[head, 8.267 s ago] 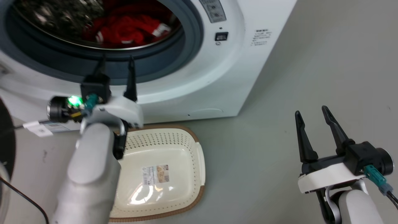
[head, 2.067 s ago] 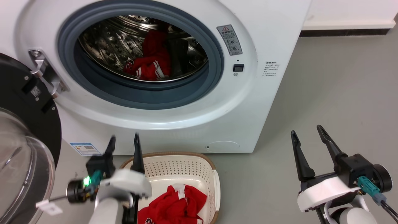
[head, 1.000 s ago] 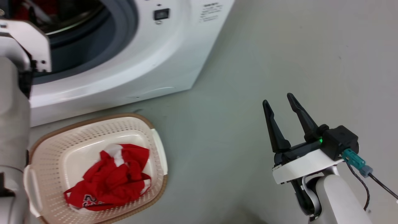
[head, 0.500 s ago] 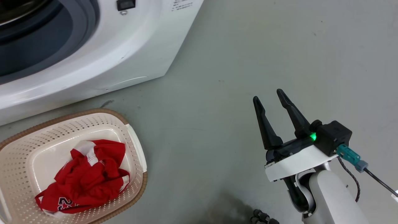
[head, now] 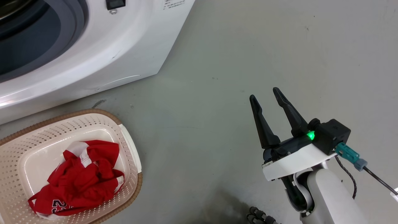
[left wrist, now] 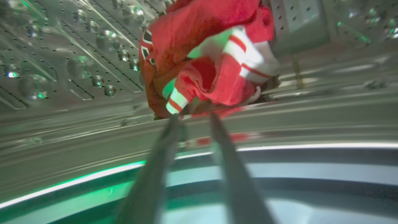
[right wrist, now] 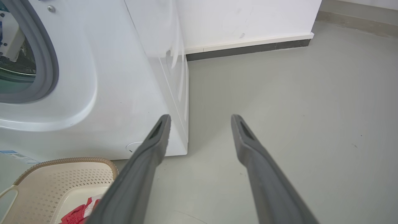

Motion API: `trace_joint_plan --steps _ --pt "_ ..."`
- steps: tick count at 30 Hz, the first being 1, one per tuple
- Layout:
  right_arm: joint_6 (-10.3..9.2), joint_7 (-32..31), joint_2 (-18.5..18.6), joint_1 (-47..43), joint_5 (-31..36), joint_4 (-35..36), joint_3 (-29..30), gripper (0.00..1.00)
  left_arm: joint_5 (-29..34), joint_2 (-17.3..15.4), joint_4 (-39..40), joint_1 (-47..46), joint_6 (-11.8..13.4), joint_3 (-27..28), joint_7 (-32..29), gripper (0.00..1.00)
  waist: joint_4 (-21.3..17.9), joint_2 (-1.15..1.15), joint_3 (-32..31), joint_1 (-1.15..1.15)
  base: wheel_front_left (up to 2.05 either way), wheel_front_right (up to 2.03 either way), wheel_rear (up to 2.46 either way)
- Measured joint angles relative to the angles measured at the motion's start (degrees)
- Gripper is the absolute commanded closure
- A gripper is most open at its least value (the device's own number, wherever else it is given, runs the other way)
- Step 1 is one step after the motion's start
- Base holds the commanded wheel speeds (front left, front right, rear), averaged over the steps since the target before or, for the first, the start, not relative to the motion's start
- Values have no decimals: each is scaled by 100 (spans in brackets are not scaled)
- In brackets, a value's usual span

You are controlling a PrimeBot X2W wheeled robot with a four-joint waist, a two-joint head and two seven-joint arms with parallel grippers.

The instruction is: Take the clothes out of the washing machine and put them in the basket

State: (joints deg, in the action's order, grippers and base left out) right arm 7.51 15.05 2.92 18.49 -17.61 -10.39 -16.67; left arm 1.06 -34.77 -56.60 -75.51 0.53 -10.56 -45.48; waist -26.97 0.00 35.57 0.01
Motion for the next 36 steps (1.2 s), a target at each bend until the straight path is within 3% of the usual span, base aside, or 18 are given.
trace_joint_plan --steps 9,14,20,36 --pt "0 0 0 4 19 -68 5 0 -131 -63 1233 688 410 110 539 100 39 0 -152 0 0 0 0" --pt "0 0 -1 -1 130 -130 73 0 -296 34 1692 1250 648 212 1391 100 108 0 -382 -1 0 0 0" --pt "0 2 -3 -141 339 -211 280 0 -647 371 1857 1937 806 381 2584 100 256 0 -856 -1 0 0 0" --pt "-1 -156 -3 -749 902 -2 842 0 -1477 1470 1605 3353 603 572 5502 100 1160 0 -1939 -2 0 0 0"
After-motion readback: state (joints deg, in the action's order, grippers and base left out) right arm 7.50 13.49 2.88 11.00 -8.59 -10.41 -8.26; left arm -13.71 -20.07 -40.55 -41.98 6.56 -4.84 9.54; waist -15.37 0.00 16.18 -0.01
